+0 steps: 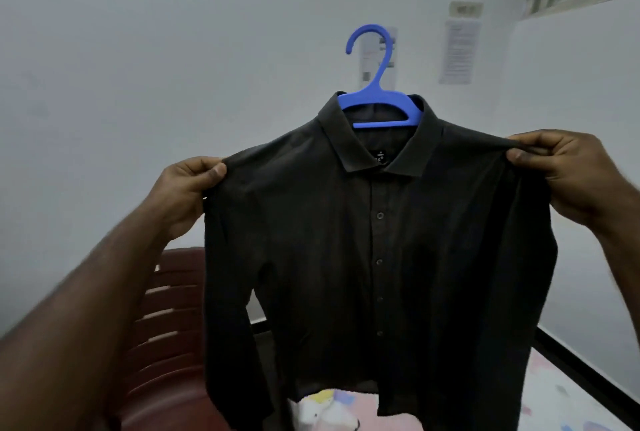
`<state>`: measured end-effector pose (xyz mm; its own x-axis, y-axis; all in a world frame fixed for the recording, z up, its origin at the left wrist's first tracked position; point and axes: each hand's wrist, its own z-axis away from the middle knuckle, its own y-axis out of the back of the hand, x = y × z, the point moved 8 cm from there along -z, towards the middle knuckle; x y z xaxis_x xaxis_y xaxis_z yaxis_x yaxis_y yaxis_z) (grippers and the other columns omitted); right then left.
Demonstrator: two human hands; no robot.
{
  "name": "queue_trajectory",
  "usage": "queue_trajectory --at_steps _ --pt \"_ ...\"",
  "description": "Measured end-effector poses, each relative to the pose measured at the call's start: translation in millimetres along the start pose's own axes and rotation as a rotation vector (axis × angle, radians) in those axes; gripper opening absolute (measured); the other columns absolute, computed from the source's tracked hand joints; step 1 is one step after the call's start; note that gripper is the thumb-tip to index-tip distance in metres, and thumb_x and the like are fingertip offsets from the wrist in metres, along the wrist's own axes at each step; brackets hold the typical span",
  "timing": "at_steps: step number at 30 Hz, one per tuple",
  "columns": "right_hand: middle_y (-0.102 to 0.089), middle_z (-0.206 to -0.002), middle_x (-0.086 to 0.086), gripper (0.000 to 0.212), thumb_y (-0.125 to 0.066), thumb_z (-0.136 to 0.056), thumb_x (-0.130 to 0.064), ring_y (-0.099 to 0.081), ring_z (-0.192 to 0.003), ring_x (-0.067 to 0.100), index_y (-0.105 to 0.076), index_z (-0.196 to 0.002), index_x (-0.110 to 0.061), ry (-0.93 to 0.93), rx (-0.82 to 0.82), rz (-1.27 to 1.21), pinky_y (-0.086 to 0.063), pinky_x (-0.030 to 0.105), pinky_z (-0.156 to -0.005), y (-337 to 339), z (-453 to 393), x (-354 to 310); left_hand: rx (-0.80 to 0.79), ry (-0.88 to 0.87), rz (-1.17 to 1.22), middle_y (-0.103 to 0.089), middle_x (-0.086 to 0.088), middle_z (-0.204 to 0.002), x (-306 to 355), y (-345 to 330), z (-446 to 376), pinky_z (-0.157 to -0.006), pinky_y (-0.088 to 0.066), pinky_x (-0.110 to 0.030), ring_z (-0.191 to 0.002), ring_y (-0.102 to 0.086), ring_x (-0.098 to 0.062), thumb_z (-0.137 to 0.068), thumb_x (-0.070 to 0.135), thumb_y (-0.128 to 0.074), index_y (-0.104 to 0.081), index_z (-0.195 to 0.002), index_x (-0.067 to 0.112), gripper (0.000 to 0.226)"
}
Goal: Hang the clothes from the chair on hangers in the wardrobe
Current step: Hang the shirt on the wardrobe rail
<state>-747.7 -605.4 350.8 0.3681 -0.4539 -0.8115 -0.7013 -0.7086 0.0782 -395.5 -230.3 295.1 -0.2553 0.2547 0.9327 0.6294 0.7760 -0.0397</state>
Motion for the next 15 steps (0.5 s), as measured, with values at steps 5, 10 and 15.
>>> queue_trajectory --at_steps 5,10,15 --pt "-0.077 -0.088 0.0 0.055 -0.091 -0.043 -0.048 -0.073 -0.079 0.01 -0.079 -0.088 -0.019 -0.001 -0.092 -0.087 -0.058 0.02 -0.075 -47 -3 1 0.124 -0.009 -0.212 -0.067 -0.008 -0.092 34 56 43 -0.075 -0.049 -0.037 -0.083 -0.062 -0.018 -0.095 0.021 -0.063 -0.073 -0.091 0.017 0.012" --pt "-0.077 -0.088 0.002 0.054 -0.089 -0.046 -0.048 -0.072 -0.077 0.013 -0.078 -0.09 -0.018 0.017 -0.157 -0.129 -0.059 0.023 -0.073 -114 -2 -5 0.4 -0.112 -0.297 -0.074 -0.006 -0.109 61 99 101 -0.086 -0.056 -0.035 -0.096 -0.07 -0.018 -0.102 0.024 -0.057 -0.072 -0.107 0.015 0.018" --pt "-0.076 -0.079 0.0 0.049 -0.081 -0.048 -0.039 -0.07 -0.07 0.011 -0.074 -0.09 -0.014 0.01 -0.214 -0.187 -0.057 0.02 -0.062 -188 11 -22 0.304 -0.09 -0.361 -0.076 0.003 -0.094 58 120 174 -0.068 -0.057 -0.021 -0.085 -0.072 -0.009 -0.09 0.032 -0.064 -0.072 -0.107 0.016 0.025"
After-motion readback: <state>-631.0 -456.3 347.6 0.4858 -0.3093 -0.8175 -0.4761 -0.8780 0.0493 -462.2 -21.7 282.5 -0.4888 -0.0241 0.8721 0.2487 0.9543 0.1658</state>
